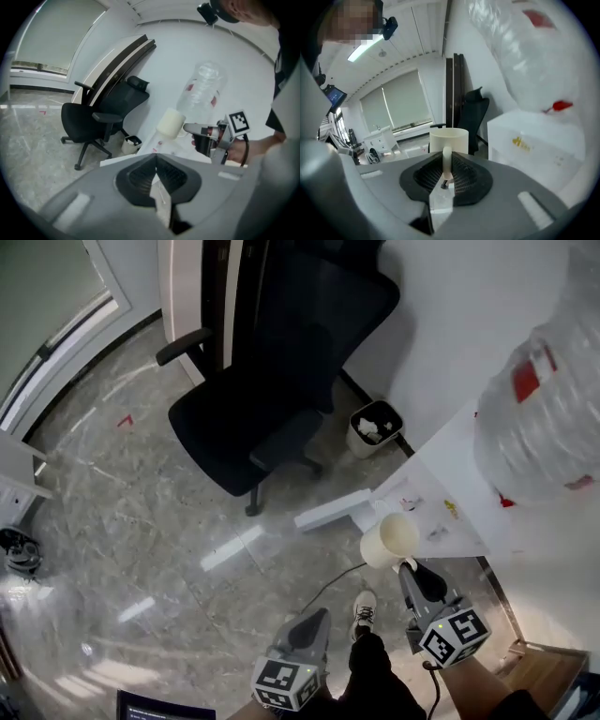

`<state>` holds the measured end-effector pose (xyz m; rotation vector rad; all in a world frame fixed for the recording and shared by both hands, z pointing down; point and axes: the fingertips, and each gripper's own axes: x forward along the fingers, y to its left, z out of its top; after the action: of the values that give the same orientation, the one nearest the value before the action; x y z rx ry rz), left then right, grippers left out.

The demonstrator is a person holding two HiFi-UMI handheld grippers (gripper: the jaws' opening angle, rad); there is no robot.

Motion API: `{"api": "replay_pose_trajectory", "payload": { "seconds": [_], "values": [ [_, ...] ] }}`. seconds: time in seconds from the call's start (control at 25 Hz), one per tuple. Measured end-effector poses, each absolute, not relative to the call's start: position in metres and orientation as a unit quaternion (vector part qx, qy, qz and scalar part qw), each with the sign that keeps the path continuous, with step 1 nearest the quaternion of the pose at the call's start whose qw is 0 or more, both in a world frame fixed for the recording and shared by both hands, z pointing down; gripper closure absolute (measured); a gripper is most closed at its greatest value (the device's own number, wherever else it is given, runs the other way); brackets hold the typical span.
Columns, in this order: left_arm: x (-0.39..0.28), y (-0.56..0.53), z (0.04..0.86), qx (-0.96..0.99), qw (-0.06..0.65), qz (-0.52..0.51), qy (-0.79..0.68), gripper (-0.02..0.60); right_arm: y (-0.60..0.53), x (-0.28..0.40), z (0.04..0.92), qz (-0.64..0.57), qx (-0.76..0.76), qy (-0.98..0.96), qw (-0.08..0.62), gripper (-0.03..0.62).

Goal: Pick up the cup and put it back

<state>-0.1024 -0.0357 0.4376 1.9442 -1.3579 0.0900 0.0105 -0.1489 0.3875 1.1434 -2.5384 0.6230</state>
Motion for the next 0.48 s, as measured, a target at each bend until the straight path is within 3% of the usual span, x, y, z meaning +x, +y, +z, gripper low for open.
{"api": "replay_pose_trajectory", "payload": {
  "seconds": [0.24, 0.48],
  "values": [
    [-0.099, -0.024, 0.355, 0.805, 0.34, 0.031, -0.486, 0.578, -0.104, 0.024, 0.258, 0.178, 0.443, -0.877, 0.057, 0.54],
    [-0.074, -0.01, 0.31, 0.833, 0.298, 0.036, -0.464, 0.578, -0.05, 0.052, 0.204, 0.138, 0.458, -0.878, 0.018, 0.54]
  ]
}}
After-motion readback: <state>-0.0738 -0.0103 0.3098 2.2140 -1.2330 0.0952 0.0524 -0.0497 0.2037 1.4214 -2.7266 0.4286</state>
